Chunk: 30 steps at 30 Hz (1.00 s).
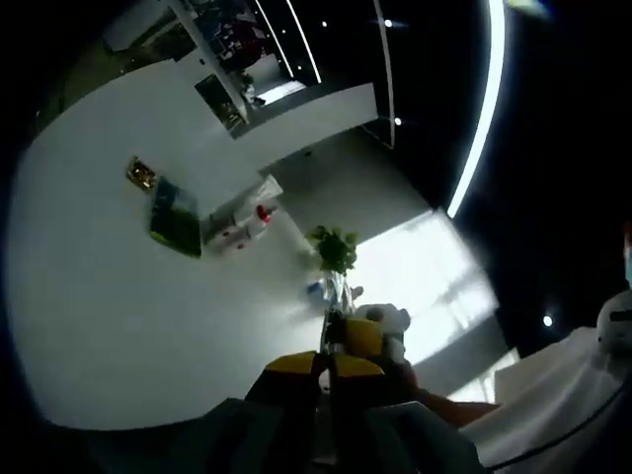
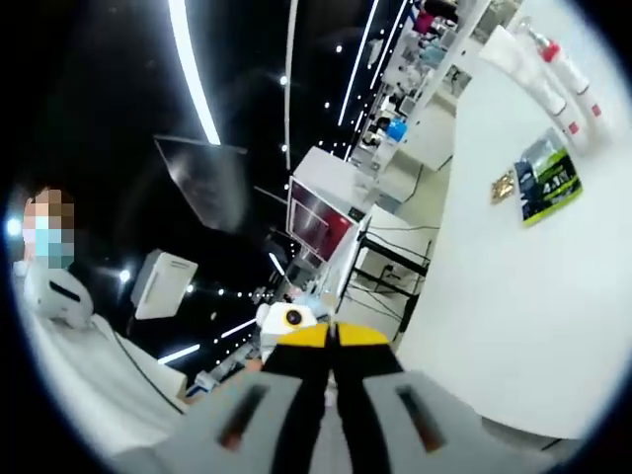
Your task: Arrange the skincare products in the storage area until every visible bottle or jar stands upright without overlapping.
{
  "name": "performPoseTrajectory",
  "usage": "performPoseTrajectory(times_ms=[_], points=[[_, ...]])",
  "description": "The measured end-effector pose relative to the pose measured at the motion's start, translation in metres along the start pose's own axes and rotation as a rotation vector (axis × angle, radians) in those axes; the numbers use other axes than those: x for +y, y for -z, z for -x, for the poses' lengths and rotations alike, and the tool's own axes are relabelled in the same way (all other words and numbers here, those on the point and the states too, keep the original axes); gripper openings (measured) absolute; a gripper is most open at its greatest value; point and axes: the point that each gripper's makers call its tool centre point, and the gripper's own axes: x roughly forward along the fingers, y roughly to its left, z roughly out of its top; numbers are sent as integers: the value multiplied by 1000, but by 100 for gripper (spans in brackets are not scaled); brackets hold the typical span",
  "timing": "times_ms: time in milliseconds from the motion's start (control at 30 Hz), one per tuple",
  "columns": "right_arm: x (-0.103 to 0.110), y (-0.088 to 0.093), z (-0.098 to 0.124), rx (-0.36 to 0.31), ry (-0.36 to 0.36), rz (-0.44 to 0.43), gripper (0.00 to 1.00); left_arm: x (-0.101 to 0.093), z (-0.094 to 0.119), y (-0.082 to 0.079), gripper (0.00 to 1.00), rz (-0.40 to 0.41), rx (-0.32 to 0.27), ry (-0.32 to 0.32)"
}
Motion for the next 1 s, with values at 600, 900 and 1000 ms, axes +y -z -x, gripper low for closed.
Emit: performPoseTrajectory(times_ms=[600,900,1000], points=[[-18,-8,5,-14,82,38,14,6,4,-18,0,-1,-8,7],[-32,-13,26,-44,174,72,25,20,-10,-40,0,6,9,-4],[-38,-12,35,-38,218,96,27,28,-15,-48,0,5,18,-15]])
